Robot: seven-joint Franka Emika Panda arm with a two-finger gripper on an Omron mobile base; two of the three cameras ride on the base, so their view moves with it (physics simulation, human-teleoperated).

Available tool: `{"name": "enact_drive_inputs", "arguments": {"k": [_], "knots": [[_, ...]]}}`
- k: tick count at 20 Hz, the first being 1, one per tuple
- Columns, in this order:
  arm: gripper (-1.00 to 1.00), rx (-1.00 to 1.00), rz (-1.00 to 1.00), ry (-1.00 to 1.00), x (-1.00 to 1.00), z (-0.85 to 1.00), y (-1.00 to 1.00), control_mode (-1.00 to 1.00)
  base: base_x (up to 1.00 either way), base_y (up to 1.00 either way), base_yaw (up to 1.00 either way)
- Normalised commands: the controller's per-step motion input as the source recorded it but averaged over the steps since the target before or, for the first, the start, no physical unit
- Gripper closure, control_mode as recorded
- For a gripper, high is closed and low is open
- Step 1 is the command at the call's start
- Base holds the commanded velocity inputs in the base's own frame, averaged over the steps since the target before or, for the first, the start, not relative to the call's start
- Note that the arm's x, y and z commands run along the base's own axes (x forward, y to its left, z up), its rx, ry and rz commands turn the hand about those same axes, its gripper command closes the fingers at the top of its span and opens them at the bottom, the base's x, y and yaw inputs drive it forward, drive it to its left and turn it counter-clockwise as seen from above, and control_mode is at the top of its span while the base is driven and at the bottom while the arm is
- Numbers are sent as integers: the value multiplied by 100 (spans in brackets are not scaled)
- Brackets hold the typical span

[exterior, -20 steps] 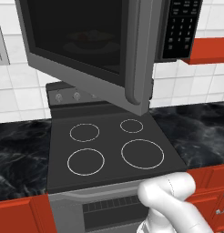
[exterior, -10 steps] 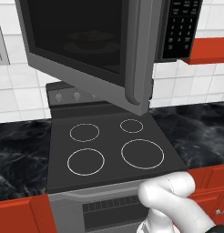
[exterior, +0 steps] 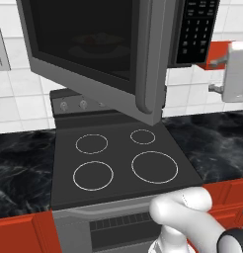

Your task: The microwave is finished heating the fish and sweet potato. Take the bowl containing the food and place it on the dining counter.

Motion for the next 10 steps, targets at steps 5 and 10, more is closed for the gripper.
{"name": "enact_drive_inputs", "arguments": {"k": [5, 10], "knots": [[-100, 0, 0, 17, 100, 0, 93, -100, 0, 0, 0], [-100, 0, 0, 20, 90, 0, 96, -100, 0, 0, 0]]}}
